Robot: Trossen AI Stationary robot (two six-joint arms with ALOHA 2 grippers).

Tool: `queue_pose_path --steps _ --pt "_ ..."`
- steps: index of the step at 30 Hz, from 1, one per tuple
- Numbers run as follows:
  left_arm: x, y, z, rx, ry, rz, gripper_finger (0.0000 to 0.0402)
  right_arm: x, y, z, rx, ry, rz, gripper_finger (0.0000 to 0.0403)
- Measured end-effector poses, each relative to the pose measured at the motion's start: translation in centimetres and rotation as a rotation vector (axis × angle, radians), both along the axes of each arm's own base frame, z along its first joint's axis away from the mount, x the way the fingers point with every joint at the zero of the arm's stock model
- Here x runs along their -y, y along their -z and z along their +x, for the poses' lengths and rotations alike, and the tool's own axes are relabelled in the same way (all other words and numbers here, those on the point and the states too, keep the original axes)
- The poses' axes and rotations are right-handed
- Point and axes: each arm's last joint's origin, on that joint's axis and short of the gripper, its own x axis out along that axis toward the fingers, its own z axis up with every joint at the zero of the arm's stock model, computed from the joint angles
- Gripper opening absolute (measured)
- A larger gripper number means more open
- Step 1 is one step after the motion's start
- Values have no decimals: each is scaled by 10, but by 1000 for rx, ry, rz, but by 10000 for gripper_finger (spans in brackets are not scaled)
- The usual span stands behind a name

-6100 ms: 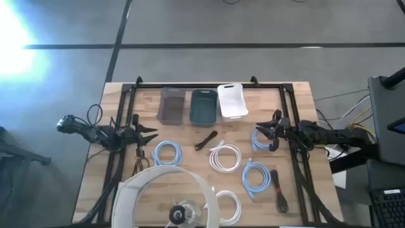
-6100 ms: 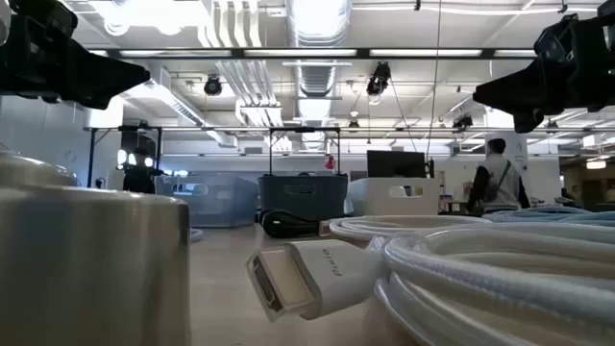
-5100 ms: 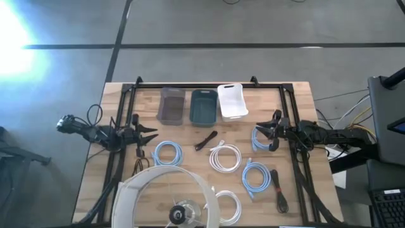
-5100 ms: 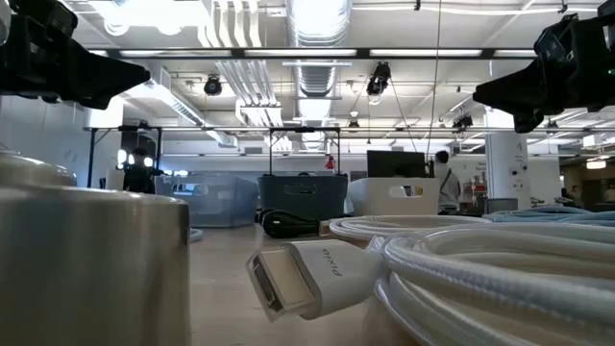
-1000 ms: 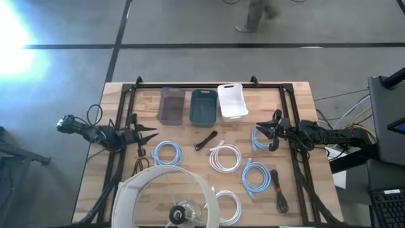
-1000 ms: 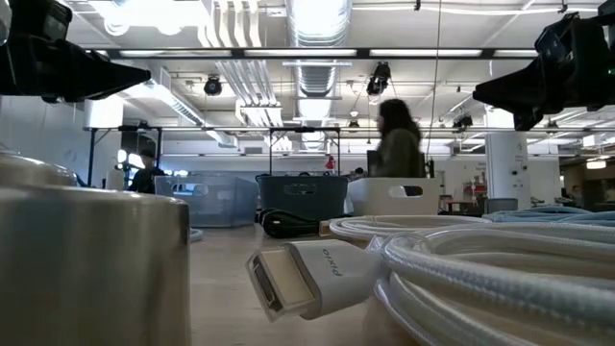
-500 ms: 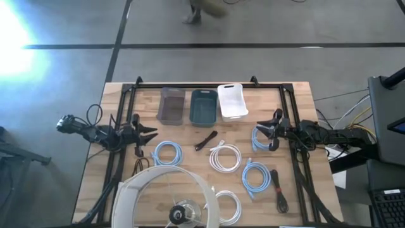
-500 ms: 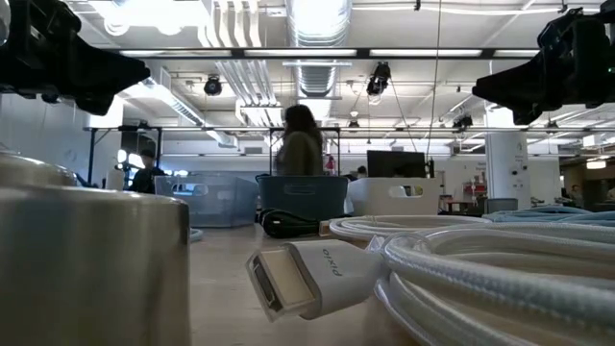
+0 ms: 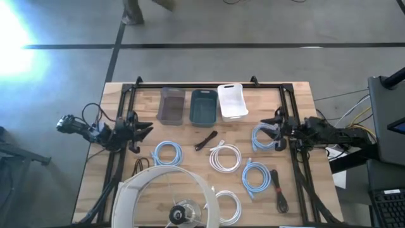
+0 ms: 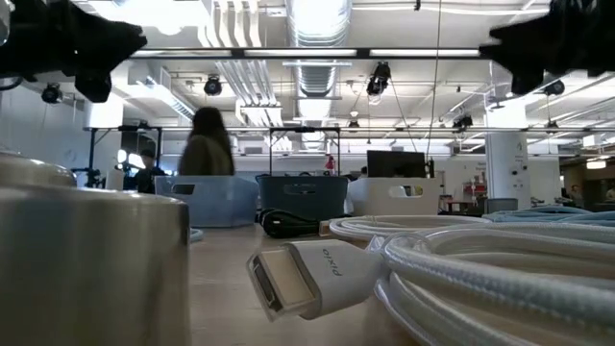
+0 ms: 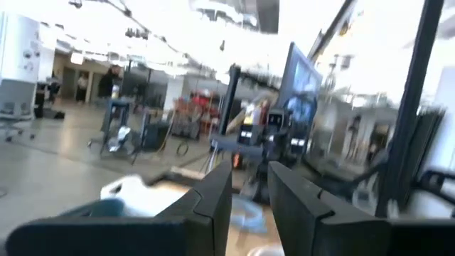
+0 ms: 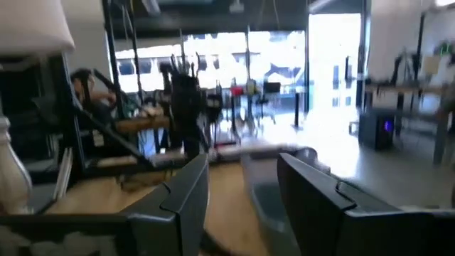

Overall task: Sort HDMI cables
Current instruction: Put the middle blue HDMI cable into the black bin

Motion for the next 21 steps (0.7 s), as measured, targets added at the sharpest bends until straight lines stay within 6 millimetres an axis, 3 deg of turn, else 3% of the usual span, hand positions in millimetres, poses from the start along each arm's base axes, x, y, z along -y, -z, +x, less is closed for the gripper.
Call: queue_pose_path --steps 4,9,17,21 --pt "-1 -6 -1 56 -5 -4 97 -1 -25 -6 49 -39 -32 166" --pt "0 -7 3 -15 -45 14 97 -2 -40 4 -5 -77 -31 167" --pt "2 -36 12 -167 -104 56 109 -2 -57 44 -186 -55 -95 167" --pt "5 -30 22 -292 -96 27 140 -2 -54 69 -300 -26 -93 167"
